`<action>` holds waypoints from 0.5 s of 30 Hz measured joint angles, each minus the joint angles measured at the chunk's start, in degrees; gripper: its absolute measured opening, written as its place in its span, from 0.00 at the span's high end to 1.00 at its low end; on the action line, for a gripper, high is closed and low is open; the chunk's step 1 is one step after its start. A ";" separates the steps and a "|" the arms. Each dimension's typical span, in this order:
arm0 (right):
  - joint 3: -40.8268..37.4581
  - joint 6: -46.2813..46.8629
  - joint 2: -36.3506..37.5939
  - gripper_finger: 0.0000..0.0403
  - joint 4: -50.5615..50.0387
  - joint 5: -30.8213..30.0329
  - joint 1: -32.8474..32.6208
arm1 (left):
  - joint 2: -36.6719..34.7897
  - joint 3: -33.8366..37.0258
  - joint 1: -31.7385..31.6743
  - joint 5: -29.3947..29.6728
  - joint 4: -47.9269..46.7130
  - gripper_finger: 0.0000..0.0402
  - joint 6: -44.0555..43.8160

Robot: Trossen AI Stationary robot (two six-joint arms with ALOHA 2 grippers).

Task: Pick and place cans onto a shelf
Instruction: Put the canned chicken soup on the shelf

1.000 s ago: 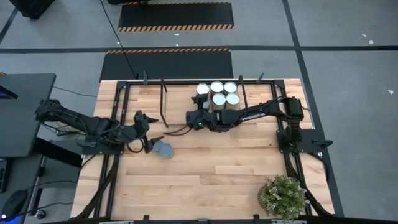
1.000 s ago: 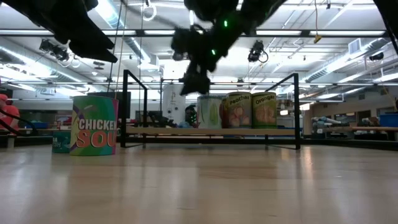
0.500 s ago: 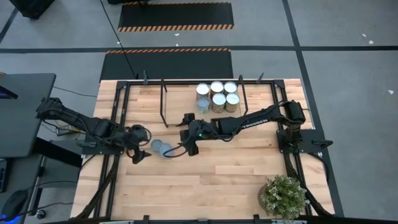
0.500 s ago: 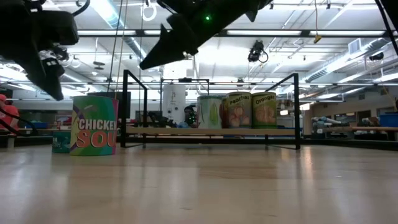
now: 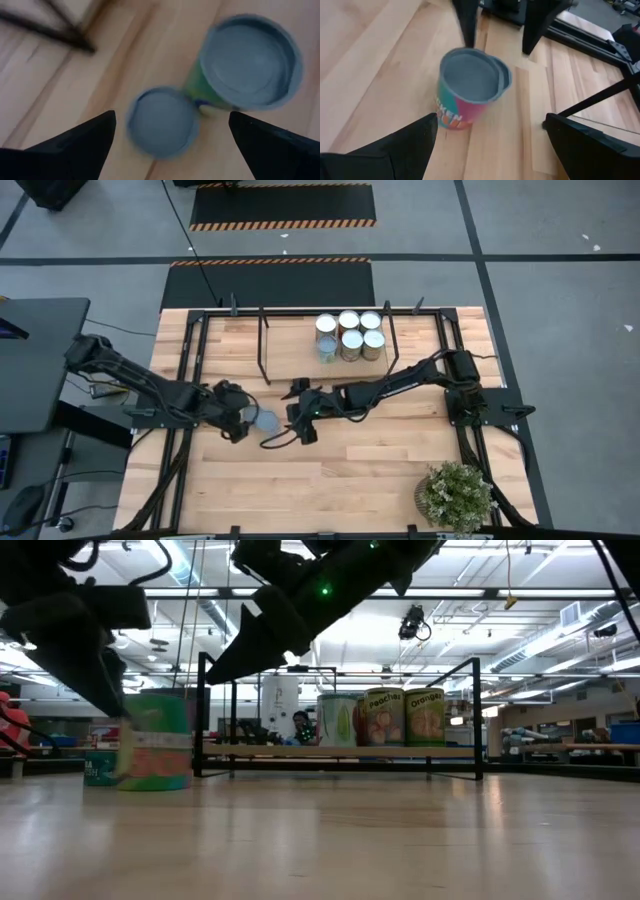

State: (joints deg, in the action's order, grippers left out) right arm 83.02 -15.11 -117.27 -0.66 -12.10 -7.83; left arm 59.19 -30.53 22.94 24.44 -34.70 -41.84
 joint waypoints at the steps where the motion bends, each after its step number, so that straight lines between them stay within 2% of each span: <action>1: 0.02 0.06 0.02 0.06 0.03 -0.01 -0.06 | 1.57 -0.01 0.02 -0.02 2.43 0.01 0.60; 10: 0.00 2.17 0.05 0.06 -3.85 0.24 -1.60 | 12.28 -0.01 0.07 1.12 16.07 0.01 5.30; 15: 0.02 2.60 0.68 0.06 -4.52 0.24 -2.47 | 15.12 0.03 0.07 2.52 18.69 0.01 7.47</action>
State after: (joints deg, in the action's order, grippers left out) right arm 83.05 -12.50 -116.60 -5.18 -11.86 -10.30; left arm 74.32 -30.50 23.00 26.96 -16.01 -34.37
